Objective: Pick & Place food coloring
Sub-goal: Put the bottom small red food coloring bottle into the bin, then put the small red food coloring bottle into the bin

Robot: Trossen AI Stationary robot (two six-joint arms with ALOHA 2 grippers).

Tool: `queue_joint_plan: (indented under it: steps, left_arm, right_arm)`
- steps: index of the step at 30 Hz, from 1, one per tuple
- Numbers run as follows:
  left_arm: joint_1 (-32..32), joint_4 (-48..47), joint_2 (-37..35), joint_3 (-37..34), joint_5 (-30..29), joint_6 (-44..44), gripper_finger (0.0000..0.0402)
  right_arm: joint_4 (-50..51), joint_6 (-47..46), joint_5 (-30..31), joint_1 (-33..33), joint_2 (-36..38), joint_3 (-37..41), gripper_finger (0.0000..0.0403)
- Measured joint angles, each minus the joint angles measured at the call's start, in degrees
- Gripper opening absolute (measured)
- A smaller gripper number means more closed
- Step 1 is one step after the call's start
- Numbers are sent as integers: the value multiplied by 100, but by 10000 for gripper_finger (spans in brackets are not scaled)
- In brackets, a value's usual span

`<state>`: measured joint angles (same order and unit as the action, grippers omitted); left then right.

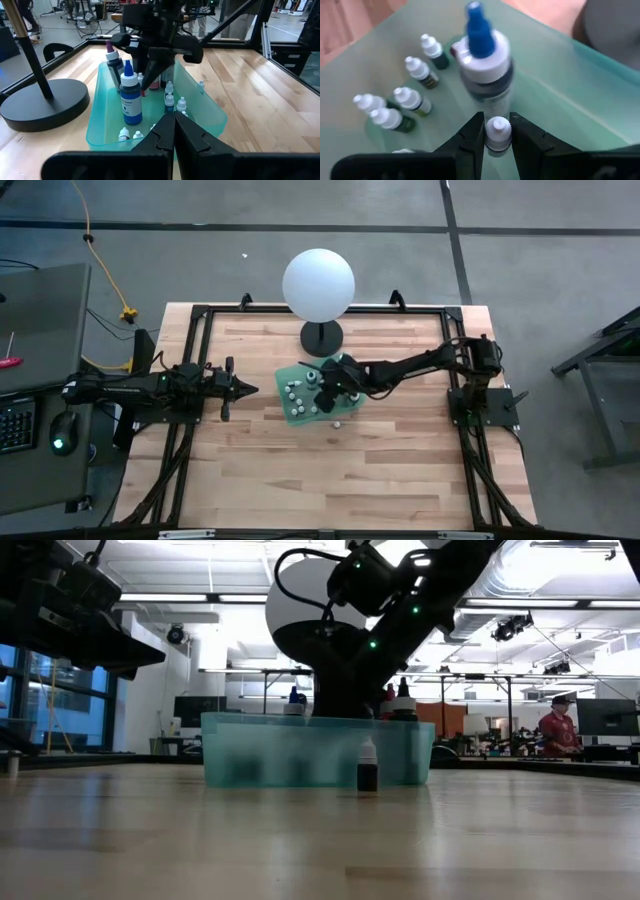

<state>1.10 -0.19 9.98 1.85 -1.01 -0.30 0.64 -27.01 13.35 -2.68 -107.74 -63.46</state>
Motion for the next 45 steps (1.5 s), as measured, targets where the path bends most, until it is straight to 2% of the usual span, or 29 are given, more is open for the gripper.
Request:
queue_joint_plan:
  steps: [31, 45]
  left_arm:
    - [0, 0, 0, 0, 0, 0, 0]
    - [0, 0, 1, 0, 0, 0, 0]
  right_arm:
    - [-2, 142, -348, 44, 0, 0, 79]
    - [-2, 134, -406, 44, 0, 0, 130]
